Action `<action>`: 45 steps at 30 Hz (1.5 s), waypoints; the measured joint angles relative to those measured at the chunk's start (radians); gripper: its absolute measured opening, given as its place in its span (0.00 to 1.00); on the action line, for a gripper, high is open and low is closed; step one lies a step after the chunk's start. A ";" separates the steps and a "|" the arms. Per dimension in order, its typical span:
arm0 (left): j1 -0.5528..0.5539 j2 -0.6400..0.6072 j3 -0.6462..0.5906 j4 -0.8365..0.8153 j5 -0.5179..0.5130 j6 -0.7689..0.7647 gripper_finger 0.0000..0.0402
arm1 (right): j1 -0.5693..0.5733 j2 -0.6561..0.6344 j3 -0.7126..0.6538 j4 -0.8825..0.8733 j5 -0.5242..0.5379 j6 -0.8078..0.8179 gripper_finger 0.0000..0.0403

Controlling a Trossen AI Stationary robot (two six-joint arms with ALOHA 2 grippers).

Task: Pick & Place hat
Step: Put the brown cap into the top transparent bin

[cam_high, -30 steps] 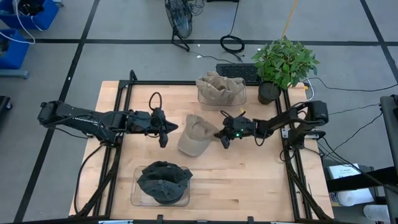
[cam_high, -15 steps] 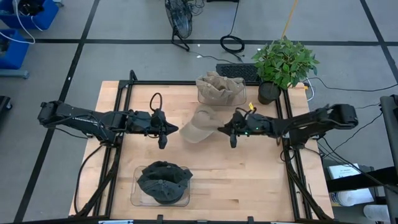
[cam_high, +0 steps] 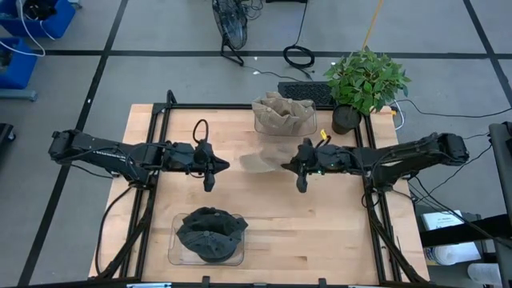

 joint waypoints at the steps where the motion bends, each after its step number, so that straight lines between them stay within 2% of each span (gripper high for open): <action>1: 0.000 0.000 0.000 0.000 0.000 -0.004 0.09 | 0.002 0.000 0.027 -0.030 0.004 -0.027 0.01; 8: 0.000 0.000 0.000 0.039 0.000 -0.007 0.09 | 0.010 0.000 0.188 -0.201 0.027 -0.195 0.01; 14: 0.001 0.000 0.000 0.131 -0.056 -0.058 0.09 | 0.009 0.001 0.250 -0.245 0.026 -0.259 0.00; 17: 0.011 0.000 0.000 0.138 -0.047 -0.056 0.09 | 0.009 0.003 0.269 -0.262 0.023 -0.266 0.00; 24: 0.029 0.000 0.000 0.135 -0.011 -0.060 0.11 | 0.009 0.036 0.356 -0.389 -0.122 -0.236 0.00; 33: 0.044 0.000 0.000 0.140 -0.001 -0.060 0.30 | -0.033 0.225 0.625 -0.766 -0.312 -0.288 0.00; 39: 0.046 0.000 0.000 0.142 0.012 -0.067 0.45 | -0.034 0.358 0.827 -0.990 -0.323 -0.410 0.00; 45: 0.076 0.004 0.000 0.144 0.088 -0.118 0.61 | 0.003 0.453 1.007 -1.027 -0.322 -0.580 0.00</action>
